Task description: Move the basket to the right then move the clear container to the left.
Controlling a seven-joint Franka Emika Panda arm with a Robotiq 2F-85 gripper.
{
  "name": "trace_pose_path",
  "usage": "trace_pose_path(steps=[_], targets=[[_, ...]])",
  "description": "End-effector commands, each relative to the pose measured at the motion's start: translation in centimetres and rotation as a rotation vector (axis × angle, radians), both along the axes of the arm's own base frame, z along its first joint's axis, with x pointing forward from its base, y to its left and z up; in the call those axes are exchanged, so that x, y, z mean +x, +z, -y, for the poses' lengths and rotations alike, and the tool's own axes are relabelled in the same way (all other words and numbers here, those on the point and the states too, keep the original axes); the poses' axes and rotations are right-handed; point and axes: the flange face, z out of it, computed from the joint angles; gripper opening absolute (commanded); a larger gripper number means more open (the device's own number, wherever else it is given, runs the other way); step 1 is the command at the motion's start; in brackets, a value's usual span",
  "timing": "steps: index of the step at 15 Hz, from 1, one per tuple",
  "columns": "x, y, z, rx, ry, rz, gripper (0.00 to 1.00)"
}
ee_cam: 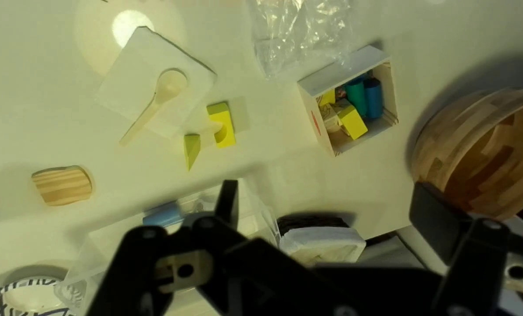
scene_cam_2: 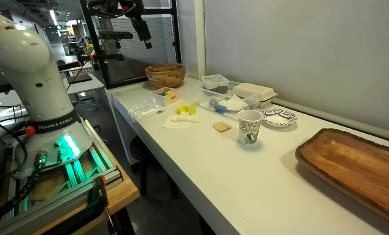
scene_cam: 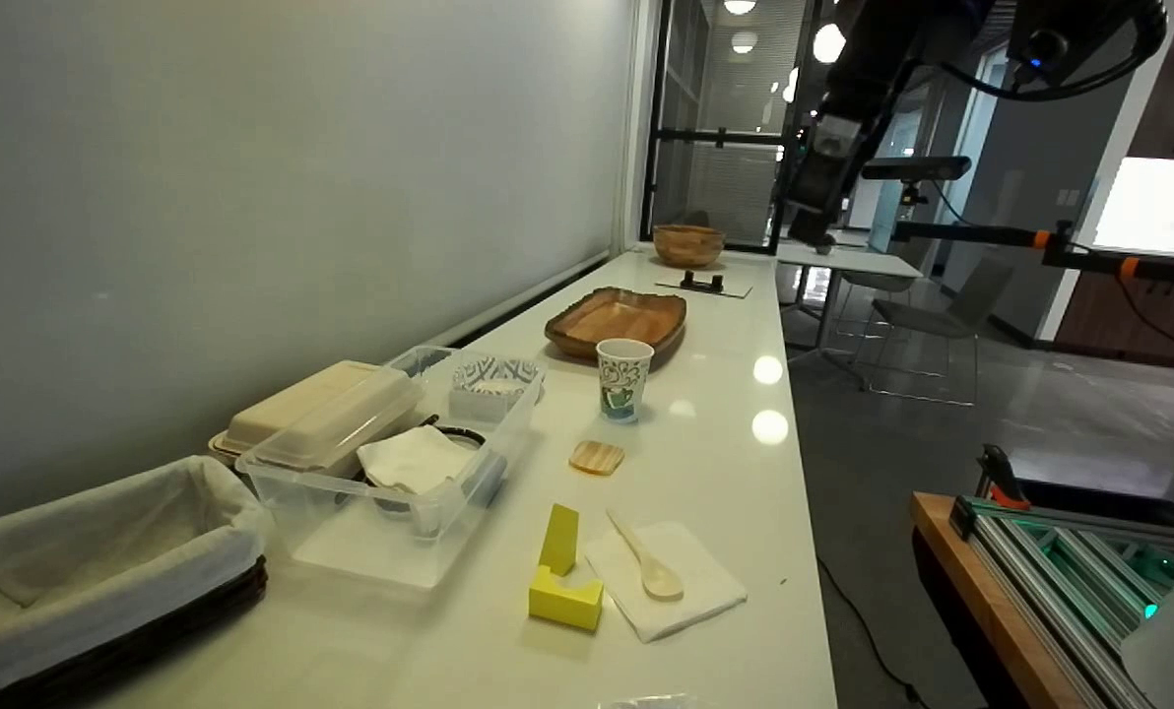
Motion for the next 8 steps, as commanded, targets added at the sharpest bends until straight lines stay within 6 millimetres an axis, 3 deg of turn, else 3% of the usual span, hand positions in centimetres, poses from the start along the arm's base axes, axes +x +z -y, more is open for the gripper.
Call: trace_pose_path(steps=[1, 4, 8], targets=[[4.1, -3.0, -4.5, 0.034, -0.187, -0.031, 1.0], [8.2, -5.0, -8.5, 0.047, -0.341, -0.028, 1.0], [13.9, -7.6, -10.7, 0.103, -0.54, -0.04, 1.0]])
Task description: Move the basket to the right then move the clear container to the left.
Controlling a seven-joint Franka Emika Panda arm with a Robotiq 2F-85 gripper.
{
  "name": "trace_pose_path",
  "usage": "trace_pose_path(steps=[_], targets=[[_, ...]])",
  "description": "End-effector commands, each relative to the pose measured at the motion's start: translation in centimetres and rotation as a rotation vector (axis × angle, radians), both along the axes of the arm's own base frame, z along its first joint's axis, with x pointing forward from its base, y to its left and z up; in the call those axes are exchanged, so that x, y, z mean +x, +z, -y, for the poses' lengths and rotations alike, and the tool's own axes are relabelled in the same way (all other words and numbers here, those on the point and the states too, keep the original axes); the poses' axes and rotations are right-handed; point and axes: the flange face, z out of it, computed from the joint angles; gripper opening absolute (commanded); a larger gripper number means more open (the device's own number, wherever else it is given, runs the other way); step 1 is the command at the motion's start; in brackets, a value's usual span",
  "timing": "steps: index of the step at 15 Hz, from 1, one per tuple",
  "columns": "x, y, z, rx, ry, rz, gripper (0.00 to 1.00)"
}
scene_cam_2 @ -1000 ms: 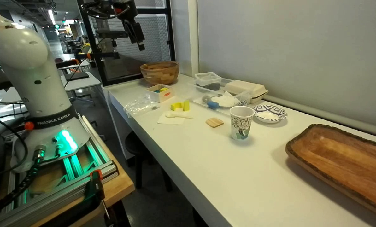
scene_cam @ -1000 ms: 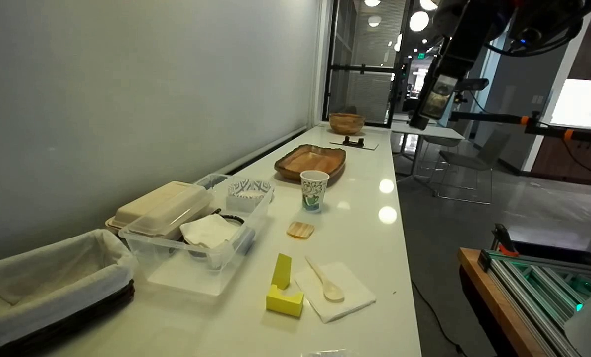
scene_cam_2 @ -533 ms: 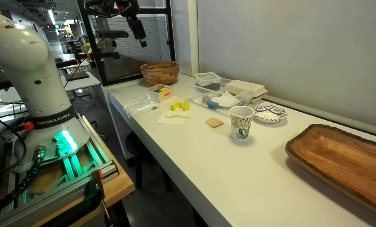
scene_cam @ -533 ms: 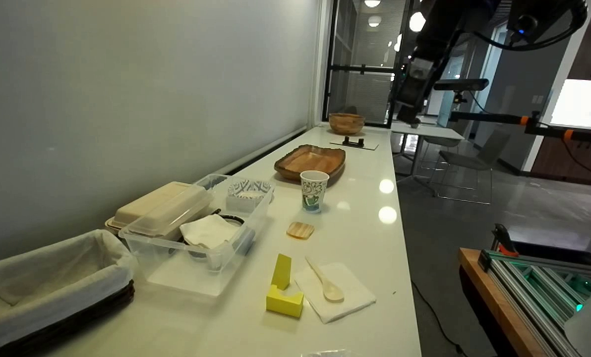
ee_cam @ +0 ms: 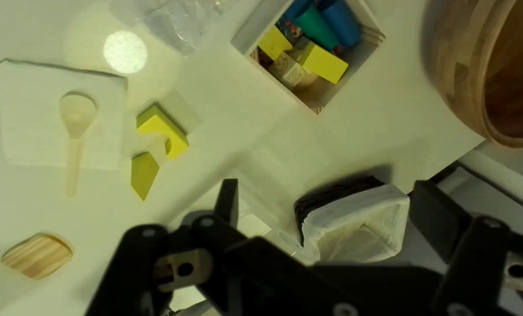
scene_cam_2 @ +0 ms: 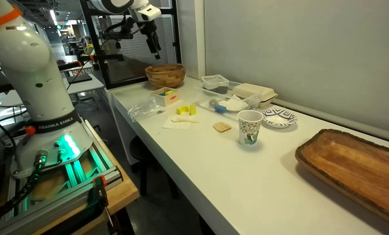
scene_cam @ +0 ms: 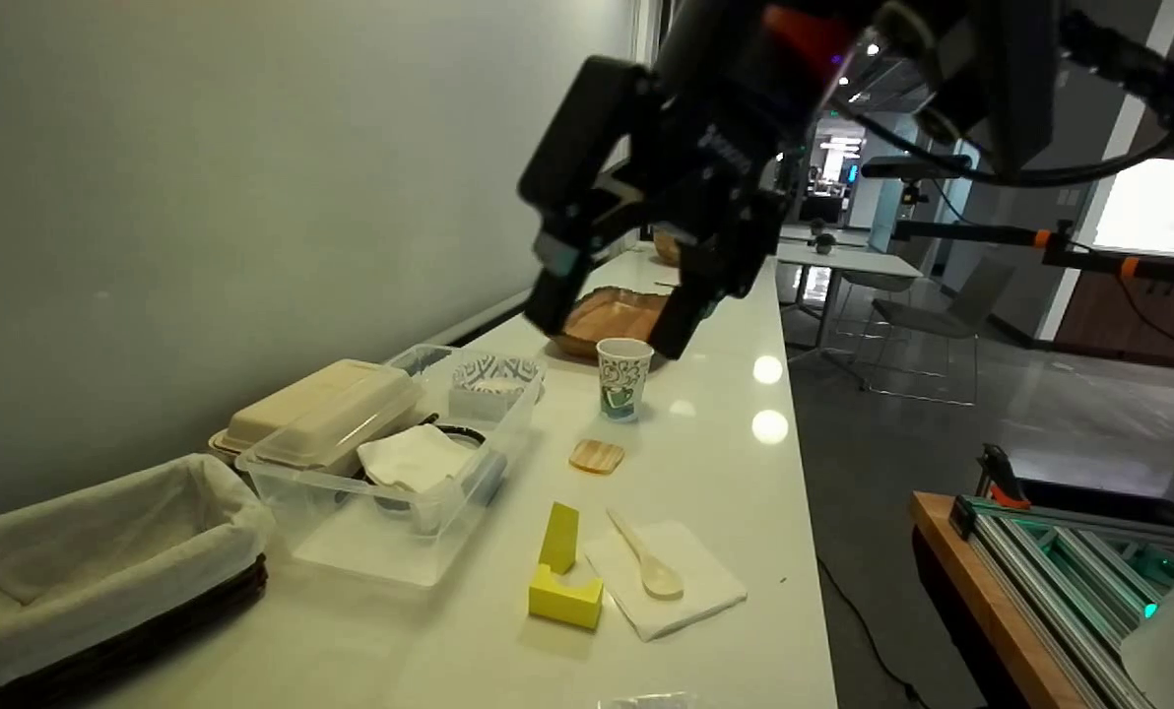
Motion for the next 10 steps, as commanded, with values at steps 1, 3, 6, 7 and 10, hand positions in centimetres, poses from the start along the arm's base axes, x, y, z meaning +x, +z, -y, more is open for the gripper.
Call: trace_pose_path(steps=[1, 3, 6, 7, 10], targets=[[6.5, -2.7, -0.7, 0.08, -0.185, -0.028, 1.0], [9.9, -3.9, -0.1, 0.128, -0.283, -0.036, 1.0], [14.6, -5.8, 0.9, 0.202, -0.426, -0.051, 1.0], [16.1, -6.7, 1.1, 0.225, -0.473, -0.061, 1.0], [20.1, -8.9, 1.9, 0.28, -0.619, -0.097, 1.0]])
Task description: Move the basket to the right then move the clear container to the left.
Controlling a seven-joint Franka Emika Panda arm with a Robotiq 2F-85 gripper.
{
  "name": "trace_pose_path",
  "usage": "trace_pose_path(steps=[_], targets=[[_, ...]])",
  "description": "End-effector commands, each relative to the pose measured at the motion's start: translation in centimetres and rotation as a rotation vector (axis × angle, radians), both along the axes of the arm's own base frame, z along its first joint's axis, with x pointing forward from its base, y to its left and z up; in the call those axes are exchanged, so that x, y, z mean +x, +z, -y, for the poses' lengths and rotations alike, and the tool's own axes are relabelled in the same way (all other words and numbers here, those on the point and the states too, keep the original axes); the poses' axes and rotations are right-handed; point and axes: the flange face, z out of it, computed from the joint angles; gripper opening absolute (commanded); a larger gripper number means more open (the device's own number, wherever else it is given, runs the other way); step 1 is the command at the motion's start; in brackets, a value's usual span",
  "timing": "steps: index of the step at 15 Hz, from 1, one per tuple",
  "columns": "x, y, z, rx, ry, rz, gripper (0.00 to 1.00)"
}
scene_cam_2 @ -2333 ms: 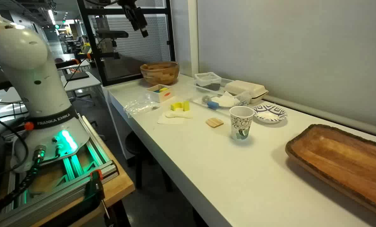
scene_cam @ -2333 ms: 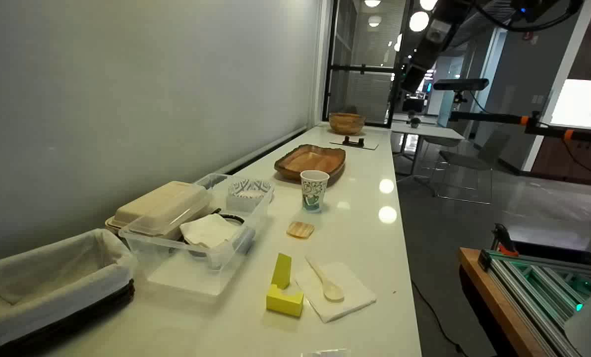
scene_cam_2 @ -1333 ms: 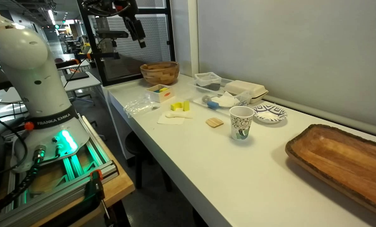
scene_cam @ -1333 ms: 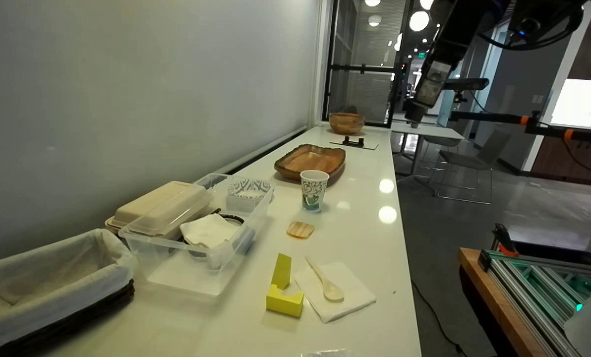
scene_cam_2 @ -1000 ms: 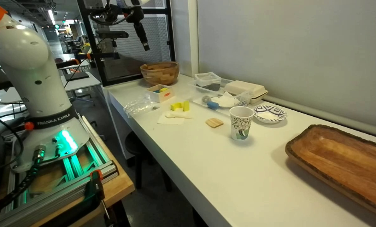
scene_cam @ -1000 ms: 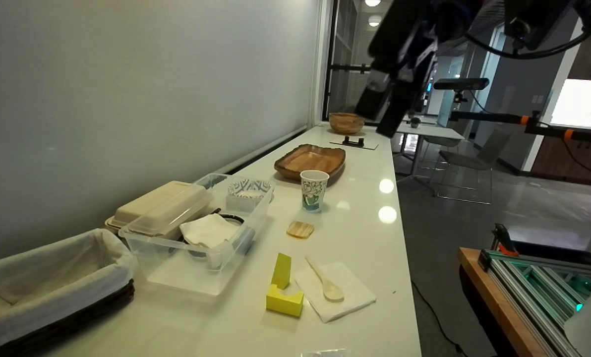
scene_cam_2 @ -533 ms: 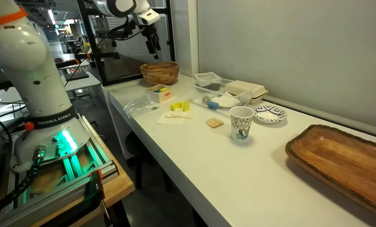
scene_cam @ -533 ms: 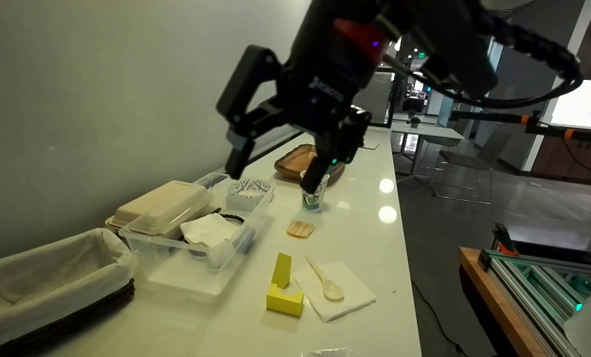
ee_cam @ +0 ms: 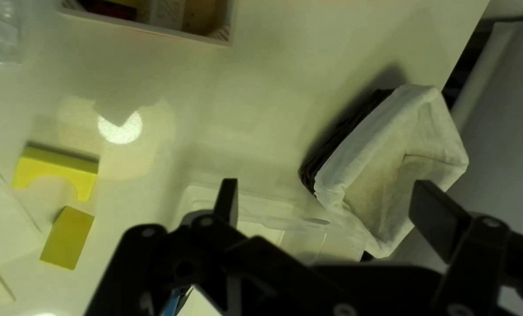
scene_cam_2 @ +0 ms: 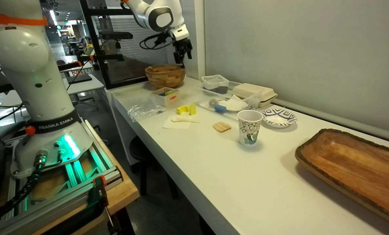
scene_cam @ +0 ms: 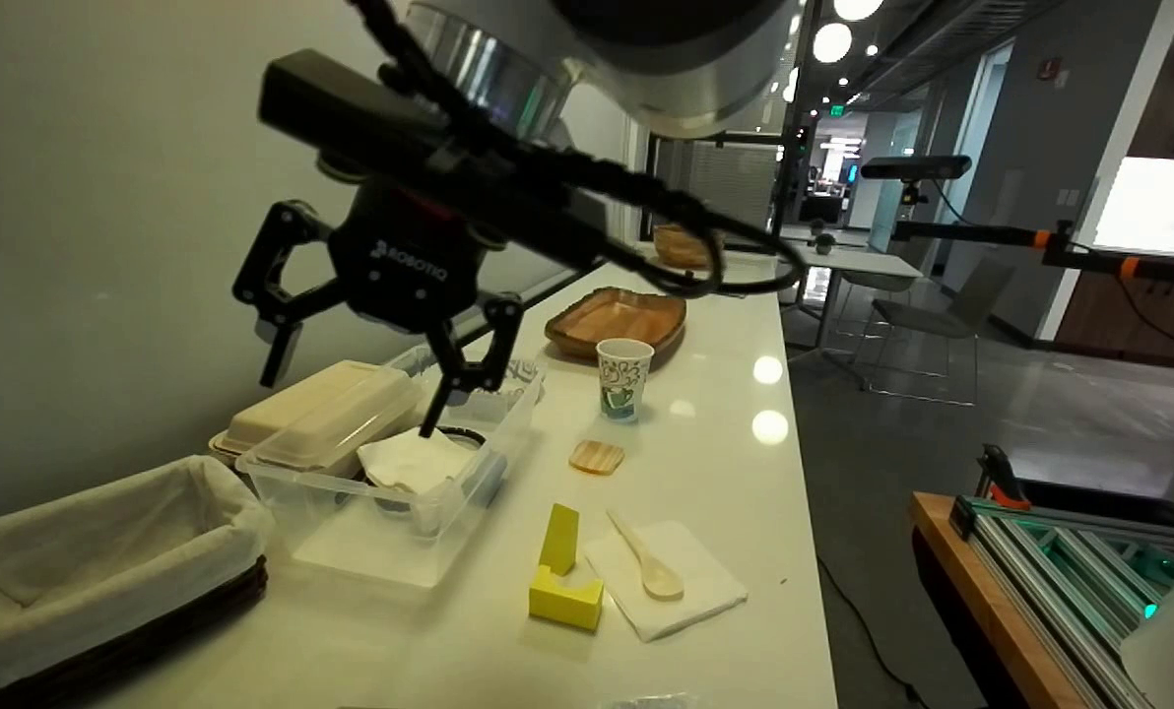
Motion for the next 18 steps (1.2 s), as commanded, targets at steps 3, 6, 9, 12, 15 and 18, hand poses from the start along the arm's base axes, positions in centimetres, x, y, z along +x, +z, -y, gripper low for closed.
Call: trace_pose_path(steps=[3, 6, 9, 12, 15, 18], targets=[[2.3, -1.8, 0.6, 0.017, -0.048, -0.017, 1.0], [2.1, -1.1, 0.5, 0.015, -0.044, -0.008, 1.0], [2.0, -0.8, 0.4, 0.015, -0.042, -0.003, 1.0], [2.7, -1.3, -0.6, 0.053, -0.063, -0.005, 1.0], [3.2, -2.2, -2.7, 0.09, -0.088, -0.033, 1.0], [4.3, -3.1, -4.4, 0.134, -0.144, -0.043, 1.0]])
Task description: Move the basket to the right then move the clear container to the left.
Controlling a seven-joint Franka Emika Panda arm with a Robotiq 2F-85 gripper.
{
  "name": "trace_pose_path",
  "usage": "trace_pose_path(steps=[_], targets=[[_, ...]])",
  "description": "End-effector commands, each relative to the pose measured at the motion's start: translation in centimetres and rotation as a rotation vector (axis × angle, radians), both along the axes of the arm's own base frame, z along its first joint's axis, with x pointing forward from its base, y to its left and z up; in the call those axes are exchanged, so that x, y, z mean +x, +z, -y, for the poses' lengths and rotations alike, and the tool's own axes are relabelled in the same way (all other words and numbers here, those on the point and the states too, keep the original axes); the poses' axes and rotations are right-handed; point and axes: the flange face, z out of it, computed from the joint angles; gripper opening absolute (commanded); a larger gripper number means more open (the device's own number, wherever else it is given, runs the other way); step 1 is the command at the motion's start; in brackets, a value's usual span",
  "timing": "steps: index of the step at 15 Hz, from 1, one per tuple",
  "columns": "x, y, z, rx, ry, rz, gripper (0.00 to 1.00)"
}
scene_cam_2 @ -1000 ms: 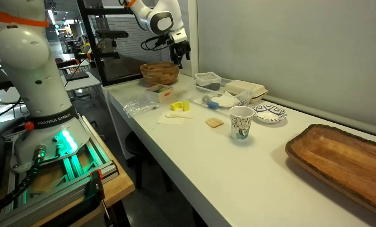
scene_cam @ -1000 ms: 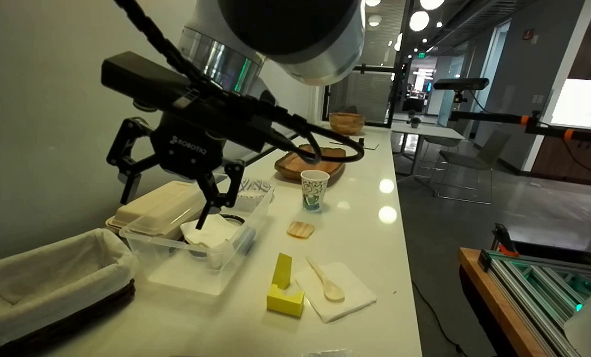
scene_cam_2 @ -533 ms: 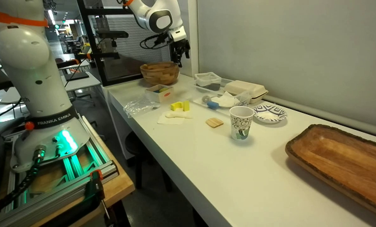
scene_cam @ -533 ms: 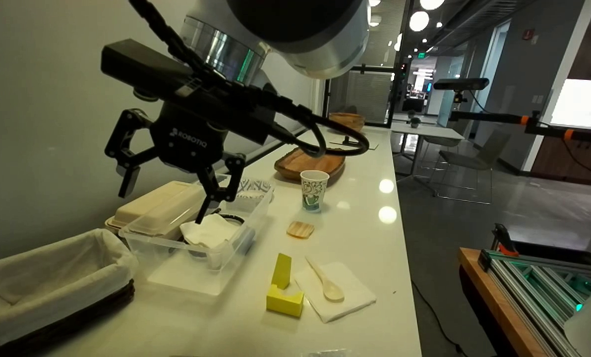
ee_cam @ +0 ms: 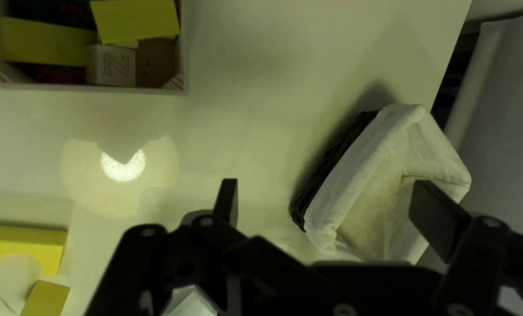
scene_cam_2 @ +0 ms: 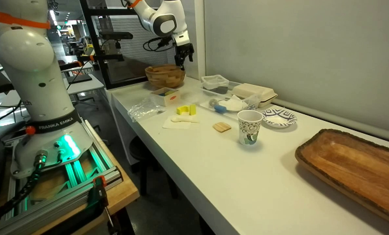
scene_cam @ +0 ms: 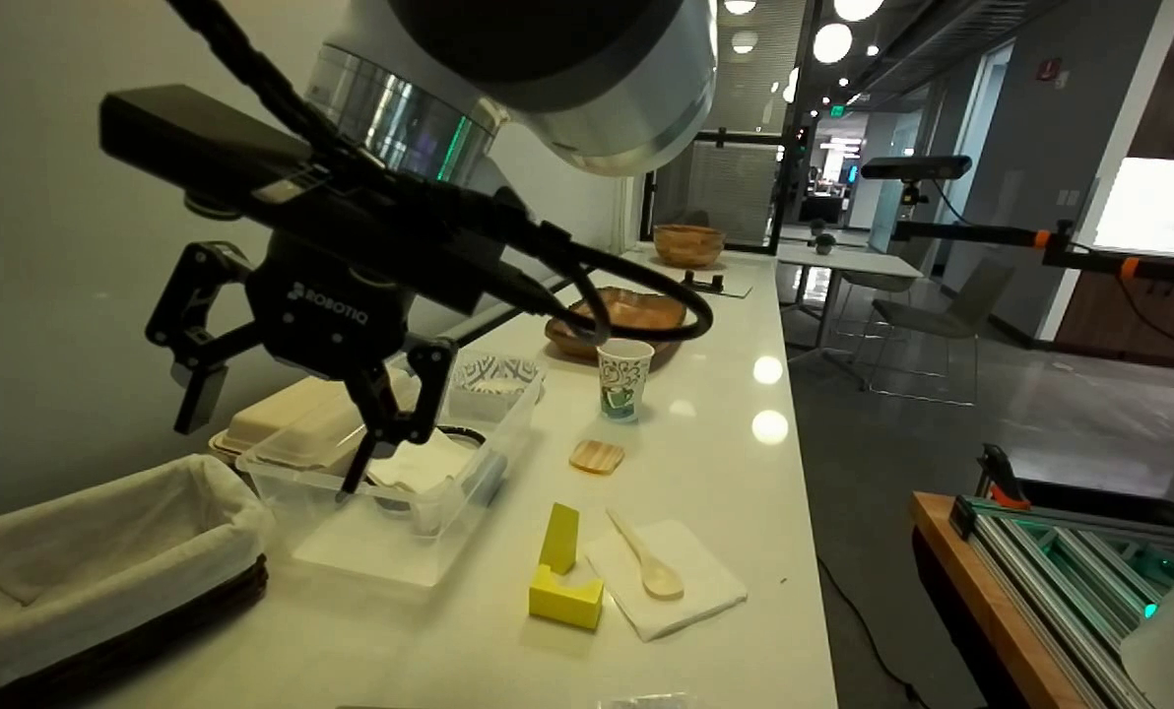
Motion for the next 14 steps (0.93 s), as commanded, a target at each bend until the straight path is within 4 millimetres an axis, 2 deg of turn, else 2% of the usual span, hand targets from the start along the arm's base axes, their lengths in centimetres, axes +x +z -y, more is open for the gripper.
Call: trace_pose_path(steps=[1, 9, 14], targets=[[2.2, -1.5, -1.9, 0.063, -0.099, -0.013, 1.0], [6.5, -3.3, -1.7, 0.171, -0.285, -0.003, 1.0], [9.1, -5.6, -0.9, 0.196, -0.381, 0.001, 1.0]])
